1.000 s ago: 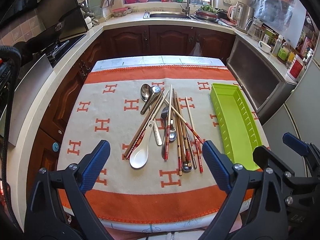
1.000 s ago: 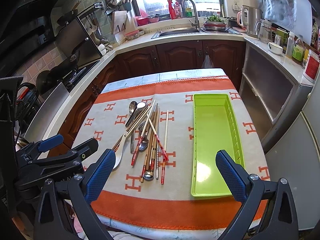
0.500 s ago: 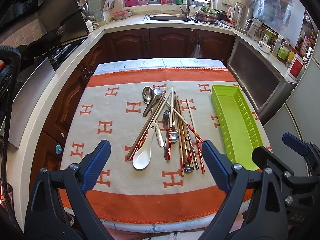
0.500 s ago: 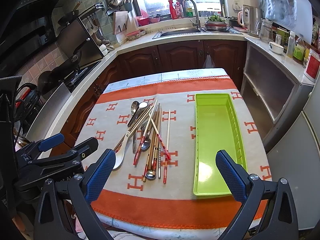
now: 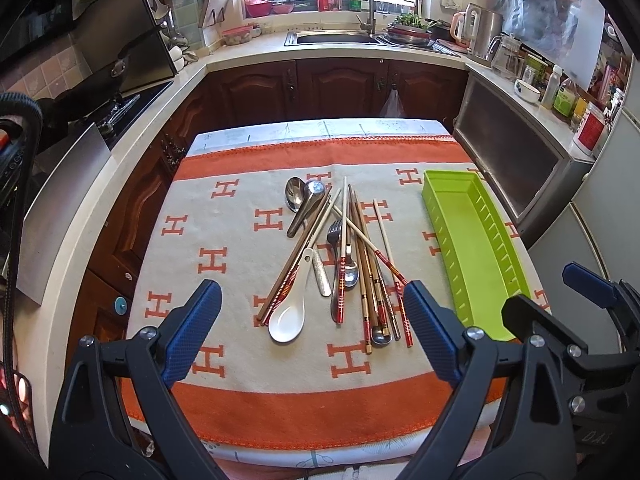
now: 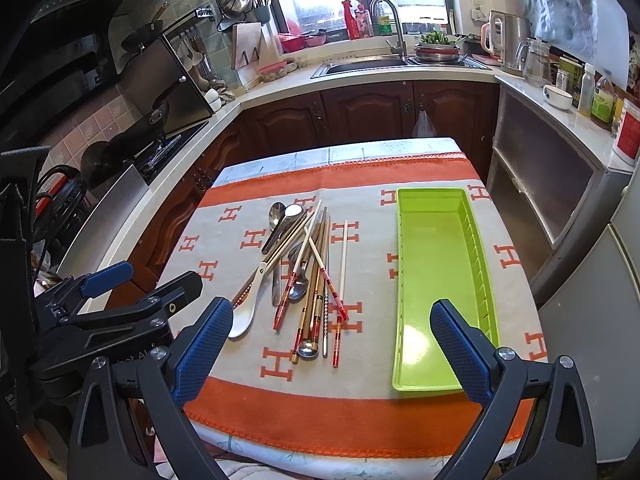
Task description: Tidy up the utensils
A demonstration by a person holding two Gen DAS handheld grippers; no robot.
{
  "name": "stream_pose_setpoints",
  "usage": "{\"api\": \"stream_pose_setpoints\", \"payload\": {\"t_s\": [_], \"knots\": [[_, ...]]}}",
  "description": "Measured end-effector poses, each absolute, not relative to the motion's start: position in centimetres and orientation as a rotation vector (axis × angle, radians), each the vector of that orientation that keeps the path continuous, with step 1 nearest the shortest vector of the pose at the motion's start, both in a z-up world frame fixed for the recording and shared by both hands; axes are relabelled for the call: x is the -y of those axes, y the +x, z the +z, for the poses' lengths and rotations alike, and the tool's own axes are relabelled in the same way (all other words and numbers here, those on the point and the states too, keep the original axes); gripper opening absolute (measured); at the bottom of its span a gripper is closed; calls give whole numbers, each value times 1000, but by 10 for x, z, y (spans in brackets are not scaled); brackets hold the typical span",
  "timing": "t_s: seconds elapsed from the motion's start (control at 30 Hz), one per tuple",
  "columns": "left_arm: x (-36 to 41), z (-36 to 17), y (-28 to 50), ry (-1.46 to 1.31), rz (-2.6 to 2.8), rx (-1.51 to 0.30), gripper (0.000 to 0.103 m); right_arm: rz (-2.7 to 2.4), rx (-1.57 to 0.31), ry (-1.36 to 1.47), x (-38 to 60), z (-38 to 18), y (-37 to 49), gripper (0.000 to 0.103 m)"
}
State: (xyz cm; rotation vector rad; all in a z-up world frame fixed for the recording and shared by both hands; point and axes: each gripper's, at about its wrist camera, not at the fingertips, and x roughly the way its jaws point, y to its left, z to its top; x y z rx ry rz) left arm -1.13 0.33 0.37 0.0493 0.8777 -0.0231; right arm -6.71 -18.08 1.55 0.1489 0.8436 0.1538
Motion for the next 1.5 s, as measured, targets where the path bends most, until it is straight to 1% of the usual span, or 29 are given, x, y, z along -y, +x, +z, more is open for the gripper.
{"api": "stream_pose_setpoints", "payload": {"t_s": [0.17,0.23,0.3,0.4,0.6,0.7,0.77,0.9,0.93,0.97,1.0,1.17,1.23,1.3,1.37,1.43,1.5], "knots": [[-6,2,-8,32,-53,-891,91,168,-845,144,181,16,-66,94],[-7,2,-6,33,-70,-896,91,175,-848,138,179,16,-65,88],[-9,1,-2,53,-68,-903,91,180,-851,136,180,15,-61,85],[-14,-1,3,53,-71,-898,92,180,-855,135,182,14,-54,84],[-31,-8,23,36,-100,-925,91,197,-893,139,184,4,-27,75],[-42,-15,36,28,-89,-943,90,207,-911,111,180,-2,-9,73],[-52,-24,47,11,-105,-967,84,216,-921,92,175,-7,4,72],[-74,-50,76,-26,-127,-1034,75,247,-959,79,165,-23,34,70],[-80,-58,84,-34,-122,-1050,68,259,-967,77,161,-28,43,68],[-84,-66,90,-34,-125,-1061,65,262,-977,73,158,-33,51,67],[-88,-74,97,-33,-116,-1075,63,263,-993,69,156,-40,60,65],[-105,-116,128,-79,-144,-1148,45,281,-1071,57,140,-80,101,52],[-108,-128,137,-90,-167,-1165,42,284,-1108,49,134,-98,116,48],[-107,-138,143,-96,-195,-1176,39,303,-1127,46,128,-113,126,47],[-103,-146,147,-103,-223,-1191,32,311,-1149,44,123,-126,135,46],[-99,-152,152,-105,-252,-1198,29,328,-1168,42,117,-137,144,42],[-94,-155,155,-105,-283,-1199,29,334,-1188,40,112,-150,151,39]]}}
